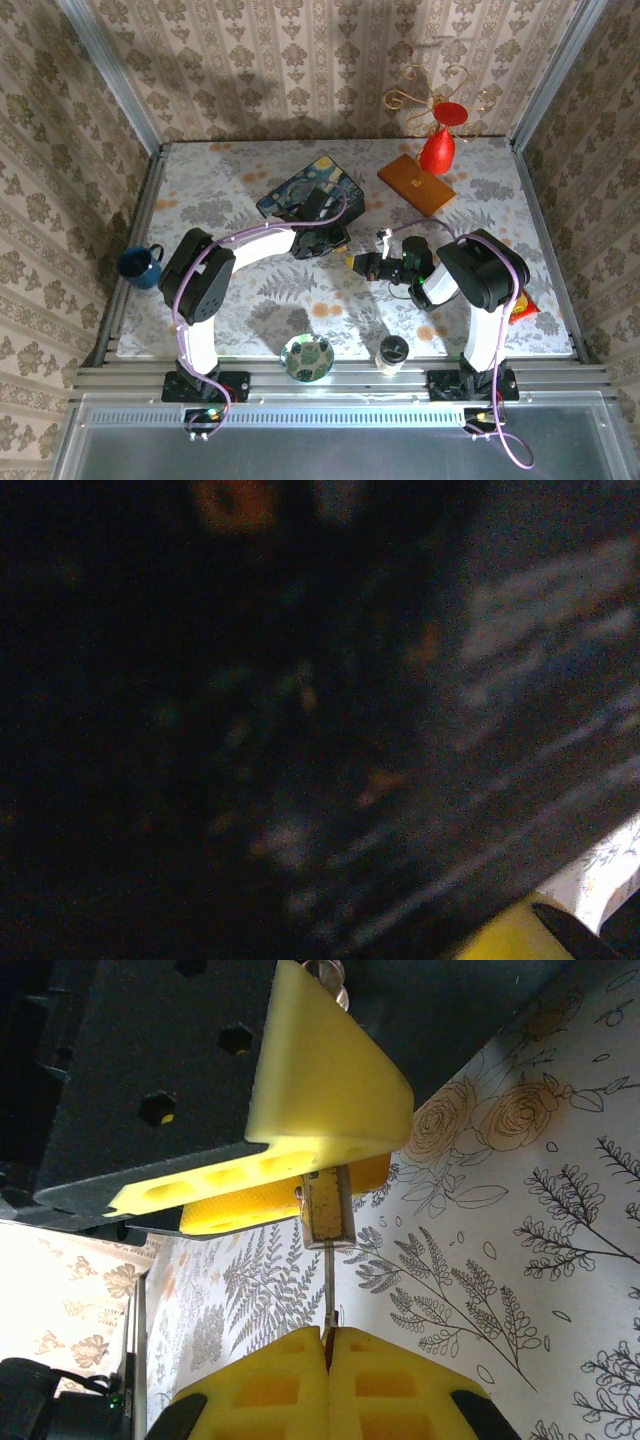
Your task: Unlock the padlock with the key
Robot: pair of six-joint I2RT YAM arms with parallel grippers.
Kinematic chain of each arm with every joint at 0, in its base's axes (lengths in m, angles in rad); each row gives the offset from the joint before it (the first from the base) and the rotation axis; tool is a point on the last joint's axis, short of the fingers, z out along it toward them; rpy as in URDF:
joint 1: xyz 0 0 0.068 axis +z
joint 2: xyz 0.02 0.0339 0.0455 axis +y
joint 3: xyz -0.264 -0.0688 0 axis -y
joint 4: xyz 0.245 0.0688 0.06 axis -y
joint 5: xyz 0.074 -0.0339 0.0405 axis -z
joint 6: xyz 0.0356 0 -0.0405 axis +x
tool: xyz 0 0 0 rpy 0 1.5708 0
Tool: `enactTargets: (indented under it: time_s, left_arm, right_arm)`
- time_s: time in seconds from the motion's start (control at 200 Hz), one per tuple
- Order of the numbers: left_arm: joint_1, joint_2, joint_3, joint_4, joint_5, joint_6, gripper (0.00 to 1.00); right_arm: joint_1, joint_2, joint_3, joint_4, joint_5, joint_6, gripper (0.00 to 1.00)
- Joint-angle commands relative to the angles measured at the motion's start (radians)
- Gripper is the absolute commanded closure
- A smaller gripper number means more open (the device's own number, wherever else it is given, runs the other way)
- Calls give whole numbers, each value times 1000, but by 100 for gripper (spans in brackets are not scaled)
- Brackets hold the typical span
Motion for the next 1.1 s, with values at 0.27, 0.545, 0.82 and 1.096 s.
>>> enactTargets:
  time_s: [0.27, 0.545, 0.82, 1.096]
  left_arm:
    - [-2, -26, -26, 38, 42, -8, 100]
    - [-9, -9, -17, 47, 58, -11, 100]
    - [-10, -15, -16, 40, 72, 13, 100]
    - [-5, -29, -32, 41, 97, 21, 100]
  right_arm:
    - [0, -36, 11, 56, 61, 34, 100]
    - [2, -42, 34, 58, 112, 81, 100]
    - [3, -53, 103, -32, 12, 30, 100]
    - [1, -84, 133, -130, -23, -42, 100]
